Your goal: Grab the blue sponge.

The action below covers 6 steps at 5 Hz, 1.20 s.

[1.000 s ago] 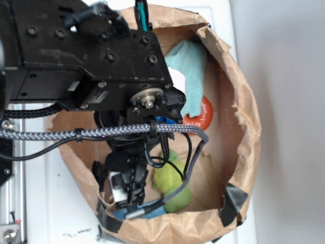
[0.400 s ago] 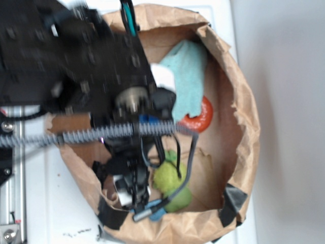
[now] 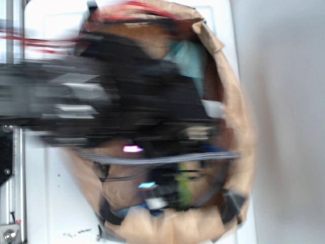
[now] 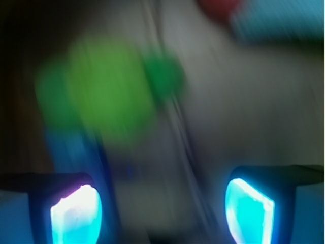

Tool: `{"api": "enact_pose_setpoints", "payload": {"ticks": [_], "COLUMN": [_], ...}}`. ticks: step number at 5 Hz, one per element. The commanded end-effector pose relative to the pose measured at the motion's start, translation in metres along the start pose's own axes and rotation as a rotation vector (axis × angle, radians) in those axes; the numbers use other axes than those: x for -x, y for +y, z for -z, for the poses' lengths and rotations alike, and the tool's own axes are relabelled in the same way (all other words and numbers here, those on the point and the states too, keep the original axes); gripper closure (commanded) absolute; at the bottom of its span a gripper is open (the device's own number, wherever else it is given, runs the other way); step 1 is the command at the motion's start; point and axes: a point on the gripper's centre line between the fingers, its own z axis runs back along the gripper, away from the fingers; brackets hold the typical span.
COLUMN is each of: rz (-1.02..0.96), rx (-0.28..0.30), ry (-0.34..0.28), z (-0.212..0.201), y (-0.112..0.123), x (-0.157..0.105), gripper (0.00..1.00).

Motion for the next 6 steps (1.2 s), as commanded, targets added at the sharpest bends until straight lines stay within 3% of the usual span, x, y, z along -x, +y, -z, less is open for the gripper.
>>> {"api": "enact_pose_setpoints", "payload": {"ticks": [1,2,4,5,6], "rz": [0.025,0.094,0.239,0.256,0.232], "rx": [0.098,0.076,0.111,0.095,0.069], "ry": [0.032,0.011,-0.083,-0.109,-0.082], "z": [-0.008,-0.017,-0.054,-0.053,-0.039], "y": [-0.029,-0.032,-0.003,0.009,0.006], "x": [-0.045,-0.038,0.064,0.113,0.116], "gripper": [0.00,0.00,0.00,0.00,0.00]}}
